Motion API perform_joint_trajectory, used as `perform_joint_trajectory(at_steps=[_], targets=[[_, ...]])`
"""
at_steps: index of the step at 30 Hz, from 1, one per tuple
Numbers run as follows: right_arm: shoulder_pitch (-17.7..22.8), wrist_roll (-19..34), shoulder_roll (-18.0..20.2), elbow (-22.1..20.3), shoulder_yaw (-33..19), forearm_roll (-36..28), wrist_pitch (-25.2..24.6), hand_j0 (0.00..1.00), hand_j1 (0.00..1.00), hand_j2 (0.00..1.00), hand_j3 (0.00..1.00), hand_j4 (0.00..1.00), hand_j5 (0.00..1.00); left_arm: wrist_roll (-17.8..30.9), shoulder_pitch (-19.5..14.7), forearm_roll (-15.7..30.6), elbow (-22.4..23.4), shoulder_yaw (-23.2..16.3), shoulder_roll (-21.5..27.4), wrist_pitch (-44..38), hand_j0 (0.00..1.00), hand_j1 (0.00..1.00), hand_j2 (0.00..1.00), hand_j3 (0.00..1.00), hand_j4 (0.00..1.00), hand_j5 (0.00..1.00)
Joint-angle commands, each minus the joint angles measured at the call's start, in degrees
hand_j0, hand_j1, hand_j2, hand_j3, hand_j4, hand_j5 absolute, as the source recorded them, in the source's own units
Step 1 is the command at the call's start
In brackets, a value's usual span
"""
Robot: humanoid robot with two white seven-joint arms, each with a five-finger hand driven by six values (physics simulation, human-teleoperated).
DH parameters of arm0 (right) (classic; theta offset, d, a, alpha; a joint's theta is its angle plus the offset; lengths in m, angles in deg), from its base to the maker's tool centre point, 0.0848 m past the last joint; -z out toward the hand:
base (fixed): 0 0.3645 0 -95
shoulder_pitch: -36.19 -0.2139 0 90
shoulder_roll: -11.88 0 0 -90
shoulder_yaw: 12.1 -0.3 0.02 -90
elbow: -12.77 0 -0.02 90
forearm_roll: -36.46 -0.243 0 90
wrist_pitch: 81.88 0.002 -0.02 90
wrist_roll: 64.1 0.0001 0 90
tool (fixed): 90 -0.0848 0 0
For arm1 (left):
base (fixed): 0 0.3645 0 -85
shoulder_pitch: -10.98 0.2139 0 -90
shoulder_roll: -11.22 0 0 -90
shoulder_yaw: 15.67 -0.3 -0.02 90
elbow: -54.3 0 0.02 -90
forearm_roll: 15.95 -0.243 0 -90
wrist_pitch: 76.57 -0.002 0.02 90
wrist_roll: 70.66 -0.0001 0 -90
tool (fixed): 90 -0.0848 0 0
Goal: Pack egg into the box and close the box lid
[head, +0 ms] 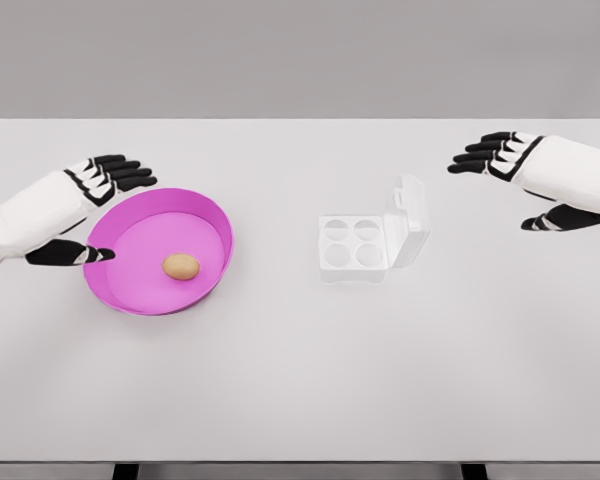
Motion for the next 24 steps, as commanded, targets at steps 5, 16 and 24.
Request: perform_joint_trajectory(at_steps=[5,16,24], targets=[[-2.1,0.0,-0.3,1.0,1.0,0.0,-0.2,1.00,1.00,1.00,1.00,1.00,1.00,0.0,0.0,-0.8,0.1,-0.1,-0.1,0.0,1.00,1.00,1.00,1.00,1.00,1.00],[-1.9,0.0,-7.6,6.7,-7.0,-1.3,-0.2,1.00,1.00,1.00,1.00,1.00,1.00,34.0,-5.0,17.3,-2.6,-0.2,3.4,0.0,1.00,1.00,1.00,1.00,1.00,1.00],[-1.8,0.0,0.6,6.2,-1.5,6.2,-0.2,1.00,1.00,1.00,1.00,1.00,1.00,34.0,-12.1,15.0,-3.9,-5.8,-1.9,-17.1,1.00,1.00,1.00,1.00,1.00,1.00]])
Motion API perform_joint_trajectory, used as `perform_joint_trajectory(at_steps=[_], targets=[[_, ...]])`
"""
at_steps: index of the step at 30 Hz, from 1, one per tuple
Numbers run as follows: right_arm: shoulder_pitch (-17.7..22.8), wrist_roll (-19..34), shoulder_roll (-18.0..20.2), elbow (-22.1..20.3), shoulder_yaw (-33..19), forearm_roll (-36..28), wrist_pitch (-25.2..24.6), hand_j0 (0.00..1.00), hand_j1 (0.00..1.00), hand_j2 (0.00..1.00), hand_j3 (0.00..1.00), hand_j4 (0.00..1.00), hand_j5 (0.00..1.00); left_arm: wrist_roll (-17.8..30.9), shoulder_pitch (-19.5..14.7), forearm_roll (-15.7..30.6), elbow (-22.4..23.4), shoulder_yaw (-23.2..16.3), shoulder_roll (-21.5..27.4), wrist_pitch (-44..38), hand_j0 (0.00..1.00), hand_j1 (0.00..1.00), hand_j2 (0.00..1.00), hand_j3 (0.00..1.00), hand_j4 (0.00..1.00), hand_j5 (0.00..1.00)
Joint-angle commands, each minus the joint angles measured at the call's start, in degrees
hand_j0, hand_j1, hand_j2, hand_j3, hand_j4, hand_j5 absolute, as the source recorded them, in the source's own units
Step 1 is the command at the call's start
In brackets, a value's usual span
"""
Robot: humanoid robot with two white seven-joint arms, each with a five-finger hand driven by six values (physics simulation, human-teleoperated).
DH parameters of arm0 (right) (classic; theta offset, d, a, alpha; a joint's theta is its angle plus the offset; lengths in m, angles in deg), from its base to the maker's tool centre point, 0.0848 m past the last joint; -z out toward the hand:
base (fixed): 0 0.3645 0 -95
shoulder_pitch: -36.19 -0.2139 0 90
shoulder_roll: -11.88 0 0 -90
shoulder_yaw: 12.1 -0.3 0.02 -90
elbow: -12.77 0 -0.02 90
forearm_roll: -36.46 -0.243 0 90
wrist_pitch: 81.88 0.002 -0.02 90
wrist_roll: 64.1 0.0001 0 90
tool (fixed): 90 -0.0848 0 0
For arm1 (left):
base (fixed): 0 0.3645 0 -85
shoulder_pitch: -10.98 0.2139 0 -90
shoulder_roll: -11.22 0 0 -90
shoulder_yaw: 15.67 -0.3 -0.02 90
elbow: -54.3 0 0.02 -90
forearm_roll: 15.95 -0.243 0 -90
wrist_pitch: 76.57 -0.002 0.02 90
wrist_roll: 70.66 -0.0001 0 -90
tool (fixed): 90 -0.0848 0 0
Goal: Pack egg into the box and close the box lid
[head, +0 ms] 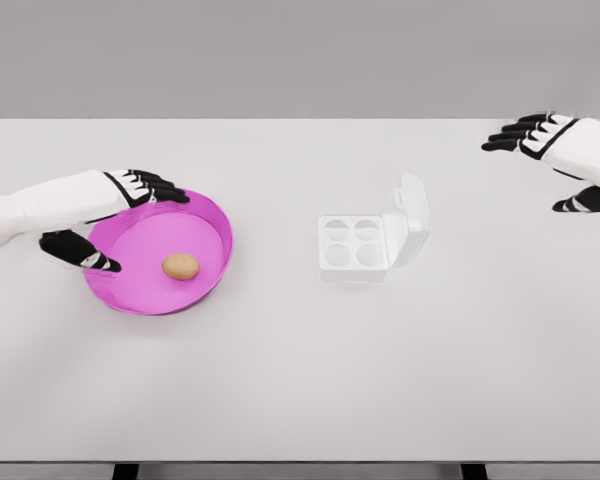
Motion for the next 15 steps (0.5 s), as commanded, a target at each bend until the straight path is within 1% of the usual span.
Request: perform_joint_trajectory(at_steps=[1,2,3,4,5,6,7,8,10,13,15], targets=[[0.0,0.0,1.6,0.4,0.8,1.1,-0.2,1.00,1.00,1.00,1.00,1.00,1.00,0.4,-0.1,-0.6,-0.3,-3.9,-1.3,-10.1,1.00,1.00,1.00,1.00,1.00,1.00],[-0.1,0.0,1.2,0.5,0.8,1.1,-0.2,1.00,1.00,1.00,1.00,1.00,1.00,0.4,-0.1,-0.7,-0.3,-4.7,-2.0,-12.3,1.00,1.00,1.00,1.00,1.00,1.00],[1.0,0.0,1.1,0.8,0.8,1.0,-0.2,1.00,1.00,1.00,1.00,1.00,1.00,0.4,-0.2,-2.5,-0.6,-5.8,-2.4,-12.5,1.00,1.00,1.00,1.00,1.00,1.00],[3.2,0.0,1.4,1.0,0.7,0.9,-0.2,1.00,1.00,1.00,1.00,1.00,1.00,0.4,-0.2,-4.3,-1.1,-6.3,-2.4,-12.5,1.00,1.00,1.00,1.00,1.00,1.00],[5.7,0.0,1.6,1.4,0.7,0.9,-0.2,1.00,1.00,1.00,1.00,1.00,1.00,0.4,-0.2,-4.9,-1.2,-7.4,-2.4,-12.4,1.00,1.00,1.00,1.00,1.00,1.00],[6.9,0.0,1.5,2.8,0.4,0.9,-0.2,1.00,1.00,1.00,1.00,1.00,1.00,0.4,-0.2,-4.9,-1.2,-7.5,-2.4,-12.5,1.00,1.00,1.00,1.00,1.00,1.00],[7.3,0.0,1.1,3.3,0.0,0.9,-0.2,1.00,1.00,1.00,1.00,1.00,1.00,0.4,-0.3,-4.9,-1.2,-7.5,-2.4,-12.5,1.00,1.00,1.00,1.00,1.00,1.00],[7.7,0.0,1.5,2.7,-0.2,1.1,-0.2,1.00,1.00,1.00,1.00,1.00,1.00,0.4,-0.4,-4.8,-1.2,-7.6,-2.4,-12.5,1.00,1.00,1.00,1.00,1.00,1.00],[8.0,0.0,3.5,3.0,-0.4,1.1,-0.2,1.00,1.00,1.00,1.00,1.00,1.00,0.4,-0.8,-4.9,-1.2,-7.5,-2.4,-12.6,0.99,0.99,0.99,0.99,0.99,0.99],[8.0,0.0,3.5,2.5,-0.4,1.1,-0.2,1.00,1.00,1.00,1.00,1.00,1.00,0.4,-1.1,-5.2,-1.2,-7.7,-2.5,-12.6,0.95,0.95,0.95,0.95,0.95,0.95],[7.9,0.0,2.9,2.8,-0.3,3.4,-0.2,1.00,1.00,1.00,1.00,1.00,1.00,0.4,-1.1,-7.2,-1.2,-8.0,-2.5,-12.7,0.94,0.94,0.94,0.94,0.94,0.94]])
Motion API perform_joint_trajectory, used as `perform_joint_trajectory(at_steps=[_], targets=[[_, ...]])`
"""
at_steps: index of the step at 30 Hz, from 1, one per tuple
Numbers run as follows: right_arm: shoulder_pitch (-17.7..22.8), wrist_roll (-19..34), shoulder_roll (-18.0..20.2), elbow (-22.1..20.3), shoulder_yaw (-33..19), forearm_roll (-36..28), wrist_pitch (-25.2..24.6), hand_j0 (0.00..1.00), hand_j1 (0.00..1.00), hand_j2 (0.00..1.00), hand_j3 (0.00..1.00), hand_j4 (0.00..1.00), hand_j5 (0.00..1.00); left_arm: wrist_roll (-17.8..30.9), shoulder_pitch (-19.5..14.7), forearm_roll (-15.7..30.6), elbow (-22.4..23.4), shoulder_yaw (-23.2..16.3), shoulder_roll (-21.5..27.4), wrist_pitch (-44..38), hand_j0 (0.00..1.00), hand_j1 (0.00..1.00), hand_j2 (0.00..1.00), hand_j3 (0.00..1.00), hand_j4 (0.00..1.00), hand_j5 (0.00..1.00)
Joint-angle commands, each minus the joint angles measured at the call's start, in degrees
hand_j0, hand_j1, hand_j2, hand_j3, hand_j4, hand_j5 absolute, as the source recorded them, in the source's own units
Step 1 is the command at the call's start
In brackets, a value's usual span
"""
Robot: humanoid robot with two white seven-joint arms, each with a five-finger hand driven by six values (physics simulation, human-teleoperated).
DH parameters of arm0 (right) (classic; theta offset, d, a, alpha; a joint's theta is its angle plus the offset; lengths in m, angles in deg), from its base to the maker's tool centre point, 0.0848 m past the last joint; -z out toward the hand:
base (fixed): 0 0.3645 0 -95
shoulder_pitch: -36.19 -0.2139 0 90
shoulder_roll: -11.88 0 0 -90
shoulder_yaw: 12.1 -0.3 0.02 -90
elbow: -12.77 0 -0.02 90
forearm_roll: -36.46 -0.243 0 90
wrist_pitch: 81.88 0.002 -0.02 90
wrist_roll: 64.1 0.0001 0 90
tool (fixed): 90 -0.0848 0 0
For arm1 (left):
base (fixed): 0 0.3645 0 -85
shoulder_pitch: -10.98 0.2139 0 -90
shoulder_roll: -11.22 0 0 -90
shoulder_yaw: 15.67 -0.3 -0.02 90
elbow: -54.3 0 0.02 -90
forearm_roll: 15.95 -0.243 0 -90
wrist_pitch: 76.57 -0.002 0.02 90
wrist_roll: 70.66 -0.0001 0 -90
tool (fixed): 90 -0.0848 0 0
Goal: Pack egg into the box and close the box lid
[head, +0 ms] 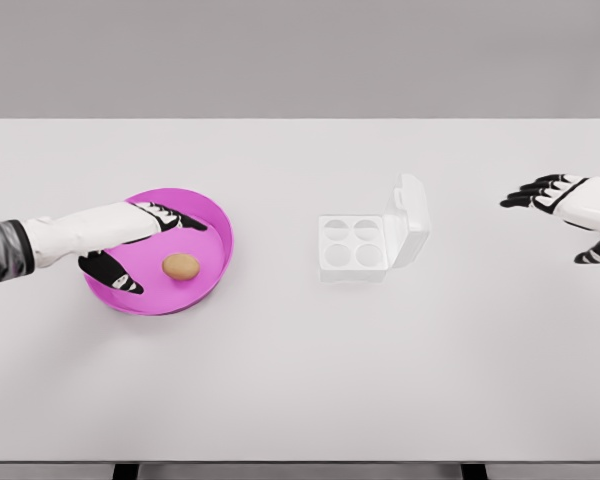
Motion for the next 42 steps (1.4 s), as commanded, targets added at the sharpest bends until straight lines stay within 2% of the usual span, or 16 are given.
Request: perform_joint_trajectory(at_steps=[1,2,3,5,6,10,14,24,32,42], targets=[[0.1,0.0,-0.4,0.4,0.0,1.0,-0.2,1.00,1.00,1.00,1.00,1.00,1.00,0.0,0.0,-1.3,0.0,-0.3,0.0,-0.1,0.93,0.93,0.93,0.93,0.93,0.93],[0.4,0.0,-0.7,0.4,0.1,1.0,-0.2,1.00,1.00,1.00,1.00,1.00,1.00,0.0,0.0,-2.5,0.0,-0.6,0.0,-0.2,0.93,0.93,0.93,0.93,0.93,0.93],[0.4,0.0,-3.1,0.3,0.1,1.5,-0.2,1.00,1.00,1.00,1.00,1.00,1.00,0.0,-0.1,-4.0,0.0,-0.7,-0.3,-0.2,0.93,0.93,0.93,0.93,0.93,0.93],[-0.2,0.0,-7.2,1.6,0.3,7.4,-0.2,1.00,1.00,1.00,1.00,1.00,1.00,0.0,-0.4,-5.1,0.0,-0.8,-1.0,-0.1,0.91,0.91,0.91,0.91,0.91,0.91],[-0.2,0.0,-7.6,2.3,0.3,8.1,-0.2,1.00,1.00,1.00,1.00,1.00,1.00,0.0,-0.4,-5.6,0.0,-0.7,-1.4,-0.1,0.91,0.91,0.91,0.91,0.91,0.91],[-0.8,0.0,-7.9,5.3,0.6,10.0,-0.2,1.00,1.00,1.00,1.00,1.00,1.00,0.0,-0.7,-7.7,0.0,-0.7,-2.9,-0.2,0.88,0.88,0.88,0.88,0.88,0.88],[-0.9,0.0,-7.9,5.5,0.6,10.1,-0.2,1.00,1.00,1.00,1.00,1.00,1.00,0.0,-0.7,-7.6,0.1,-1.3,-3.0,-2.1,0.88,0.88,0.88,0.88,0.88,0.88],[-0.5,0.0,-8.3,2.6,0.6,10.1,-0.2,1.00,1.00,1.00,1.00,1.00,1.00,0.0,-0.7,-7.7,0.1,-3.1,-3.1,-8.7,0.85,0.85,0.85,0.85,0.85,0.85],[-0.2,0.0,-8.4,-2.7,0.3,10.1,-0.2,1.00,1.00,1.00,1.00,1.00,1.00,0.0,-1.1,-7.7,0.1,-4.1,-3.8,-9.4,0.83,0.83,0.83,0.83,0.83,0.83],[-0.1,0.0,-8.3,-3.2,0.0,10.0,-0.2,1.00,1.00,1.00,1.00,1.00,1.00,0.0,-1.5,-9.9,0.1,-5.1,-3.9,-9.4,0.82,0.82,0.82,0.82,0.82,0.82]])
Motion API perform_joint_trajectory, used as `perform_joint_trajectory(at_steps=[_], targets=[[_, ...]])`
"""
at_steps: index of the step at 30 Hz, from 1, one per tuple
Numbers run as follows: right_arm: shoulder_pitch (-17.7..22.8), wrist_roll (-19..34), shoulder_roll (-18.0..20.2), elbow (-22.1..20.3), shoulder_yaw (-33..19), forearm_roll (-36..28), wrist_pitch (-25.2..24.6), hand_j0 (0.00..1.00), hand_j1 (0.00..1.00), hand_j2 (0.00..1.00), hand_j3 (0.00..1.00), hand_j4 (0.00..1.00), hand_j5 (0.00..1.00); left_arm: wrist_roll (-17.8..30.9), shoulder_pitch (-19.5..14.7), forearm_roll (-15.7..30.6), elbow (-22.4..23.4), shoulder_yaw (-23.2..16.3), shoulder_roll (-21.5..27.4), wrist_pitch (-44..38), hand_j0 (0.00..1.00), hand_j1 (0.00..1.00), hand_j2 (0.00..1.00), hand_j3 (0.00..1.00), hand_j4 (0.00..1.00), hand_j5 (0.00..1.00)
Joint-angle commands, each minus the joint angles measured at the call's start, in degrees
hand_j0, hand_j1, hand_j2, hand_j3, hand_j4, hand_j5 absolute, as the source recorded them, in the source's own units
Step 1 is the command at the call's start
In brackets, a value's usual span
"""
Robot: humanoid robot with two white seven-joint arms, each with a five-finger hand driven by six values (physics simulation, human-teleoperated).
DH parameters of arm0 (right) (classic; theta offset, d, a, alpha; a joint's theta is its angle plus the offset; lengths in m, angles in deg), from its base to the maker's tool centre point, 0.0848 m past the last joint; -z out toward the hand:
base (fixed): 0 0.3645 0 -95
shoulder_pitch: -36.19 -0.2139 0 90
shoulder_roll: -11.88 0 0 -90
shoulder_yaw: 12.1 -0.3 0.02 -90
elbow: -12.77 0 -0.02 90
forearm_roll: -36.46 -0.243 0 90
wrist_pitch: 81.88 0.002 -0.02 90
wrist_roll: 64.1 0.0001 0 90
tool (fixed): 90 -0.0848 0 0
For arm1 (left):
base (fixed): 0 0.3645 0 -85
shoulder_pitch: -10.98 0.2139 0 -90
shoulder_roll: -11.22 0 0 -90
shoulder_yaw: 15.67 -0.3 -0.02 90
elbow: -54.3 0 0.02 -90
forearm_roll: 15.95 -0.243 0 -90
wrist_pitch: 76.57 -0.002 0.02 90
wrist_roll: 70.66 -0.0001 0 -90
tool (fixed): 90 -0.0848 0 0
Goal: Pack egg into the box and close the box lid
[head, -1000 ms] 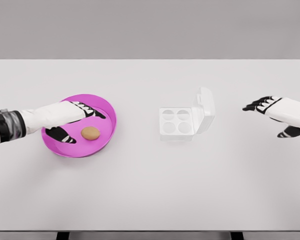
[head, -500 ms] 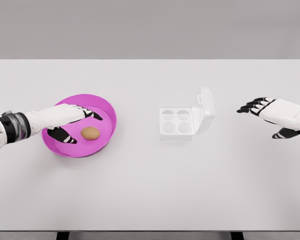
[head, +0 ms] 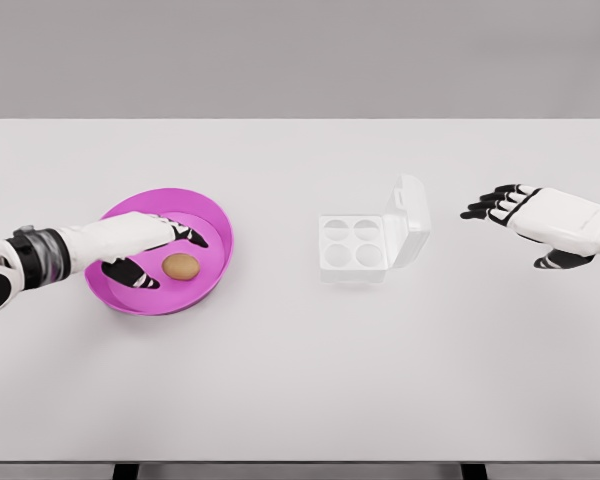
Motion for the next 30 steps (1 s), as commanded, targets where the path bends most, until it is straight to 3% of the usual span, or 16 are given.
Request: perform_joint_trajectory(at_steps=[1,13,30], targets=[[0.0,0.0,0.1,0.0,0.0,-0.3,-0.2,1.00,1.00,1.00,1.00,1.00,1.00,0.0,0.0,-1.2,0.0,-0.4,0.0,0.0,0.82,0.82,0.82,0.82,0.82,0.82],[0.1,0.0,0.1,-0.2,0.0,-0.3,-0.2,1.00,1.00,1.00,1.00,1.00,1.00,0.0,-0.1,-4.9,0.0,-0.9,-2.6,-0.1,0.81,0.81,0.81,0.81,0.81,0.81],[0.4,0.0,0.1,-0.2,0.1,-0.4,-0.2,1.00,1.00,1.00,1.00,1.00,1.00,0.0,0.5,-4.8,0.1,-0.9,-3.0,-0.5,0.75,0.75,0.75,0.75,0.75,0.75]])
